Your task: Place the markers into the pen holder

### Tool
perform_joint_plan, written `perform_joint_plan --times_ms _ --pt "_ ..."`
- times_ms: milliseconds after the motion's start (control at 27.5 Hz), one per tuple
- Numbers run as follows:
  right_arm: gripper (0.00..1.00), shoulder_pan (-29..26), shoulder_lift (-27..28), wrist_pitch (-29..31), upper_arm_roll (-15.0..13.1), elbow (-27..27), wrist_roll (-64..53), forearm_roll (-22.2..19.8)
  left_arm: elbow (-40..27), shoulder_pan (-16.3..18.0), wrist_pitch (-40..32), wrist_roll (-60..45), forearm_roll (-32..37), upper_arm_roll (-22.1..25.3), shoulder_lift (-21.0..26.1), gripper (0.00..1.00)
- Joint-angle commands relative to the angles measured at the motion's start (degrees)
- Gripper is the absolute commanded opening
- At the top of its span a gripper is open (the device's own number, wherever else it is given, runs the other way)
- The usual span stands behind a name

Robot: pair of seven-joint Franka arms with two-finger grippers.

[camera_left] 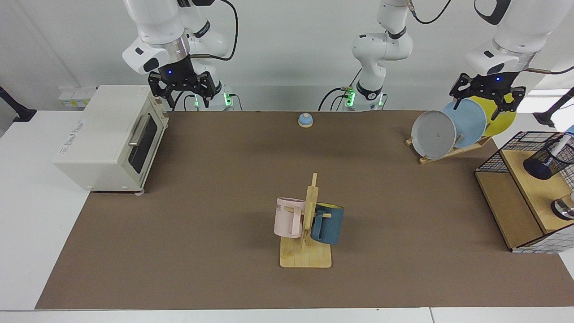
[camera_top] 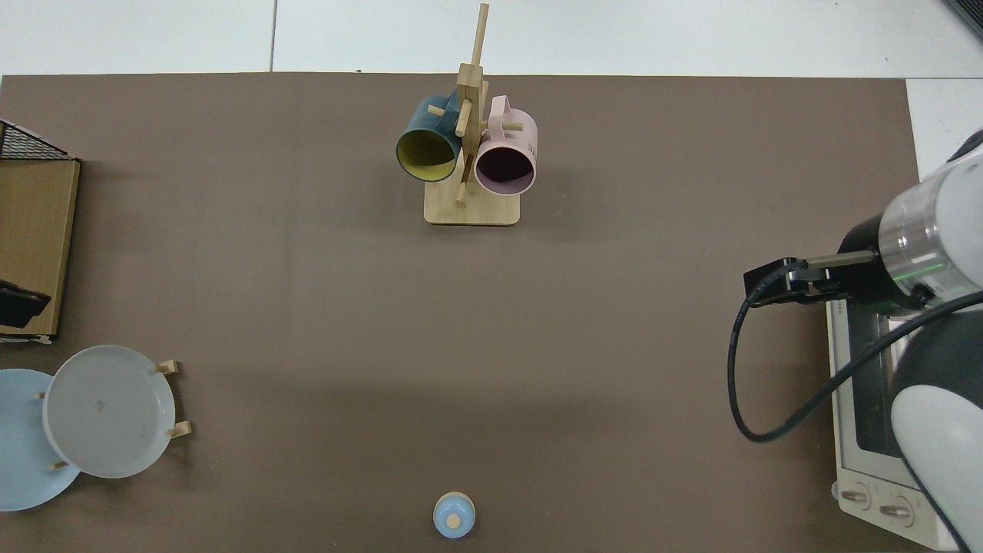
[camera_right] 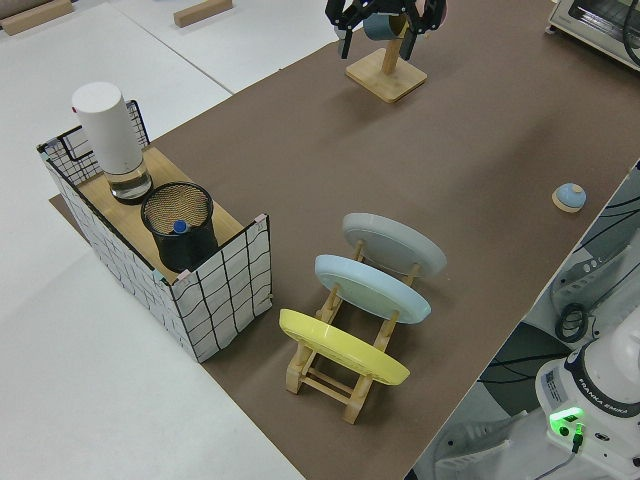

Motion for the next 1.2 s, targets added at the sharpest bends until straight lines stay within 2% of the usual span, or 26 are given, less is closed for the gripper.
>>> perform_joint_plan --times_ms 0,400,509,727,1163 --pt "0.99 -0.9 -0.7 1.5 0.4 -1.2 0.9 1.1 -1.3 -0.3 -1.0 -9.3 -2.3 -0.6 -1.6 1.00" --pt "0.99 -0.9 -0.7 1.5 0.4 -1.2 0.9 1.1 -0.1 0.7 -2.3 -15.9 -5.3 -2.4 -1.8 1.00" --pt "0.99 -0.9 -0.7 1.5 0.5 -1.2 0.9 1.1 0.3 2.0 -3.0 -17.6 -5.3 -3.5 -1.7 1.00" --pt "0.99 -0.9 -0.7 1.5 0.4 -1.2 0.9 1.1 2.4 2.3 -5.4 -18.0 -5.3 -4.5 -0.9 1.00" --pt "0.99 -0.9 -0.7 1.5 0.4 -1.2 0.9 1.1 2.6 3.0 -3.9 -17.9 -5.3 -4.4 -0.8 1.00"
